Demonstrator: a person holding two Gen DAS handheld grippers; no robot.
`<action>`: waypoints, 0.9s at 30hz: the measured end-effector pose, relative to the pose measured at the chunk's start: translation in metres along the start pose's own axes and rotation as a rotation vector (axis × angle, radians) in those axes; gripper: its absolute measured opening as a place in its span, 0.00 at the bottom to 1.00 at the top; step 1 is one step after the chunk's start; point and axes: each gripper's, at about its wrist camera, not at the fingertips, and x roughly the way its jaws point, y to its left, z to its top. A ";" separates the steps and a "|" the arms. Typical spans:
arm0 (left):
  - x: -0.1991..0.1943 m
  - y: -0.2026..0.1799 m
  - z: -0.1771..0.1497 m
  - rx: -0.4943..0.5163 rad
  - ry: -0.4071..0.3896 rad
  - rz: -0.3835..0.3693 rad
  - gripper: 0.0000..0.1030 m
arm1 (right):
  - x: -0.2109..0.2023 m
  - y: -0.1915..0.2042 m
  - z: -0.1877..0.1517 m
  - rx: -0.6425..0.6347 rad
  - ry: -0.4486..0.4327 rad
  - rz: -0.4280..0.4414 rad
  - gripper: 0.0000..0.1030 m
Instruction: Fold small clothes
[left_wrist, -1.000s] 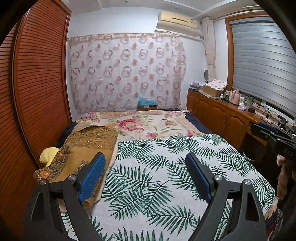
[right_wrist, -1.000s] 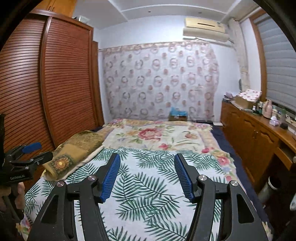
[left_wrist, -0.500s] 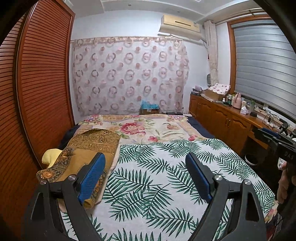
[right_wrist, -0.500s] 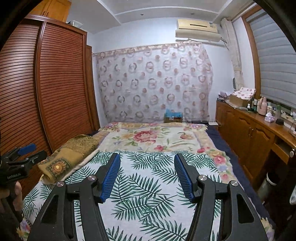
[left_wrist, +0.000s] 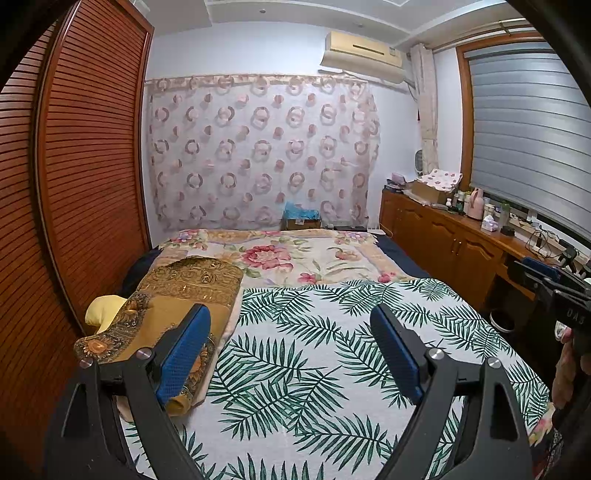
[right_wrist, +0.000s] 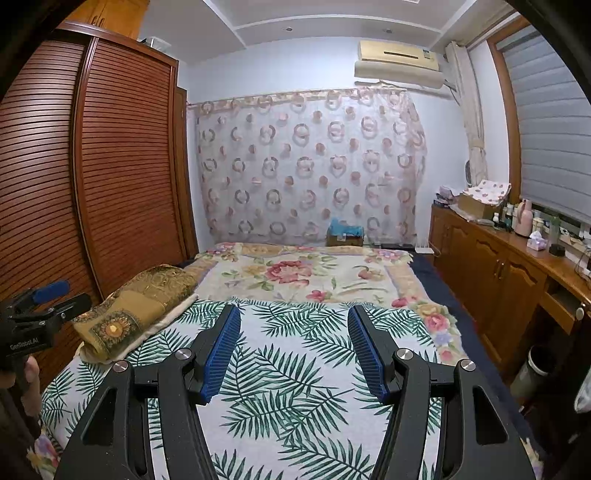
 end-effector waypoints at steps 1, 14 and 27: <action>0.000 0.000 0.000 0.001 0.000 0.000 0.86 | 0.000 -0.001 0.000 0.000 0.000 0.002 0.61; -0.009 0.002 0.007 -0.005 -0.018 0.005 0.86 | -0.005 -0.012 0.001 -0.001 -0.005 0.011 0.61; -0.010 0.001 0.006 -0.005 -0.020 0.004 0.86 | -0.006 -0.012 0.002 -0.002 -0.008 0.011 0.61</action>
